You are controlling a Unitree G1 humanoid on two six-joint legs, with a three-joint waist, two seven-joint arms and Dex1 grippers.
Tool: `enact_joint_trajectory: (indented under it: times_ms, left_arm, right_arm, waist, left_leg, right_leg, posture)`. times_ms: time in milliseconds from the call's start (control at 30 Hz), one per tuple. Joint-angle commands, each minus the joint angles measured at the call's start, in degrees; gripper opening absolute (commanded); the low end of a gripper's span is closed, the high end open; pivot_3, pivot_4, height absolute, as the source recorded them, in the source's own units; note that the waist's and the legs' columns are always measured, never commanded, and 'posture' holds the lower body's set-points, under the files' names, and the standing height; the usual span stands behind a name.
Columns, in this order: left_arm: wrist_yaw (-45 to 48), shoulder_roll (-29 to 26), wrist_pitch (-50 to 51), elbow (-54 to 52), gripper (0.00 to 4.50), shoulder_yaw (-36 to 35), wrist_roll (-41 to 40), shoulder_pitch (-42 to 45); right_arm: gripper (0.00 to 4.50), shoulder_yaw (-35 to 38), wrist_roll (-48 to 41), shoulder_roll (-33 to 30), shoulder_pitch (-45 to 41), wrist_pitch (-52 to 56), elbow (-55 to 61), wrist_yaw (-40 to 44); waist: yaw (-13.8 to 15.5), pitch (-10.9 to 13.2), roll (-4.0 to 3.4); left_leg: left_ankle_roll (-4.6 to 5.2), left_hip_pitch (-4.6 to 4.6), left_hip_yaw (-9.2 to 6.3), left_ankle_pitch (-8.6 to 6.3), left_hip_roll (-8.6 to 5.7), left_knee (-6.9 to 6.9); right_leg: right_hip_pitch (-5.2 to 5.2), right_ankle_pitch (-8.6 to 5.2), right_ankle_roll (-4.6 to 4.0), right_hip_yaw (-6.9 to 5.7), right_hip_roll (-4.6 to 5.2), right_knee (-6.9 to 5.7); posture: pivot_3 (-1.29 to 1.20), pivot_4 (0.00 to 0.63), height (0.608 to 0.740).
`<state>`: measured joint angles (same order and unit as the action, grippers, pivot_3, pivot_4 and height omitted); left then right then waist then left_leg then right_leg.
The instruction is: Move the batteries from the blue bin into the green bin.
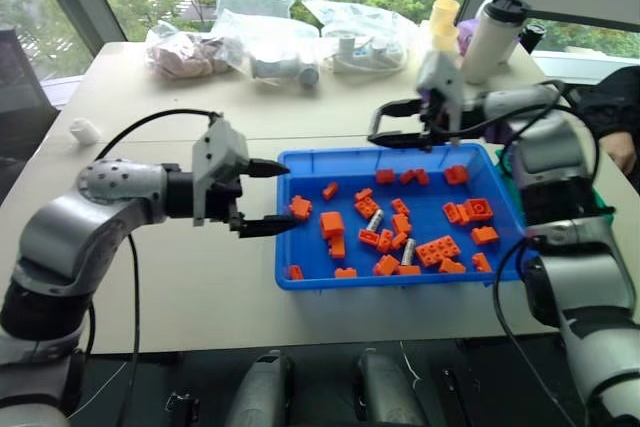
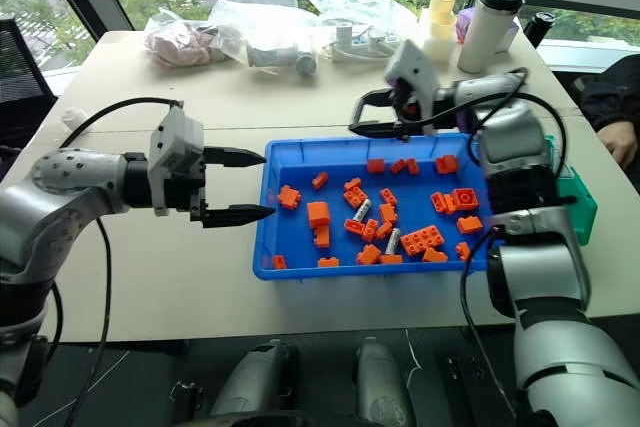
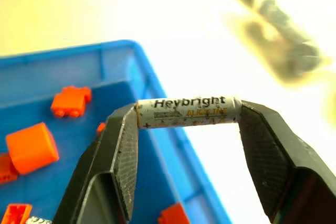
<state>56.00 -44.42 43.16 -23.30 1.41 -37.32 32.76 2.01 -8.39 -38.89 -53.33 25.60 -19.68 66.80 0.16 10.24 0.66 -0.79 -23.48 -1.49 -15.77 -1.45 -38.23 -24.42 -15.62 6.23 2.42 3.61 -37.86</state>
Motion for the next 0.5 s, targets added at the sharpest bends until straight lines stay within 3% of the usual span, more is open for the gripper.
enact_joint_trajectory:
  times_ms: [33, 267, 500]
  left_arm:
    - [0.74, 3.29, -2.36, 2.54, 4.5, 2.92, 1.28, 3.45]
    - [1.9, 8.82, -6.14, 8.76, 4.5, 6.77, 4.93, 6.06]
    - [3.93, 8.7, -7.19, 9.64, 4.5, 7.51, 6.39, 5.56]
  right_arm:
    - [2.22, 10.62, -1.05, -6.85, 7.92, 9.03, 9.98, -8.81]
    - [2.22, 23.66, 0.59, -11.86, 25.07, 16.29, 16.48, -22.76]
    - [2.22, 25.11, -0.47, -12.42, 30.18, 19.9, 18.26, -27.85]
  waist:
    - [0.34, -0.01, 0.0]
    - [-0.78, -0.02, -0.02]
    - [-1.37, -0.06, -0.1]
  left_leg:
    - [0.0, 0.0, 0.01, 0.0, -0.01, 0.01]
    - [0.02, 0.08, 0.21, 0.01, 0.05, 0.01]
    - [0.02, 0.18, 0.33, 0.01, 0.11, 0.02]
  right_leg:
    - [0.0, 0.0, 0.0, 0.01, 0.0, 0.03]
    - [0.0, 0.0, 0.0, 0.16, -0.1, -0.04]
    - [-0.01, 0.0, 0.0, 0.32, -0.2, -0.13]
  posture:
    - [0.0, 0.15, 0.74]
    - [0.0, 0.15, 0.74]
    - [0.0, 0.15, 0.74]
